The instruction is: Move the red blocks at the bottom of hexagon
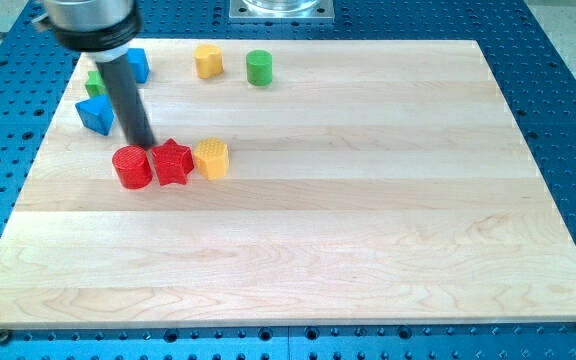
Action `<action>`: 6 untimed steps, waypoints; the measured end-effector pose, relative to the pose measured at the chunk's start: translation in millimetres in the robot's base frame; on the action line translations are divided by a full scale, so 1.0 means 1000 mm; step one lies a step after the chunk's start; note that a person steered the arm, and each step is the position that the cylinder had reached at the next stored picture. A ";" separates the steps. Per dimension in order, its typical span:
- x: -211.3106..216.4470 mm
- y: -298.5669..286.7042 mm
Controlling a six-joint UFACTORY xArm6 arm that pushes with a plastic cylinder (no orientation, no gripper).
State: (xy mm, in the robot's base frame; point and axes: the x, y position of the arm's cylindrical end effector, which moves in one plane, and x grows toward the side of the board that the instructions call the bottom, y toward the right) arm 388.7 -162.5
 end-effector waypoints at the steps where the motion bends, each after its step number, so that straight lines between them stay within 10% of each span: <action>1: 0.014 0.048; 4: 0.032 -0.046; 6: 0.084 0.002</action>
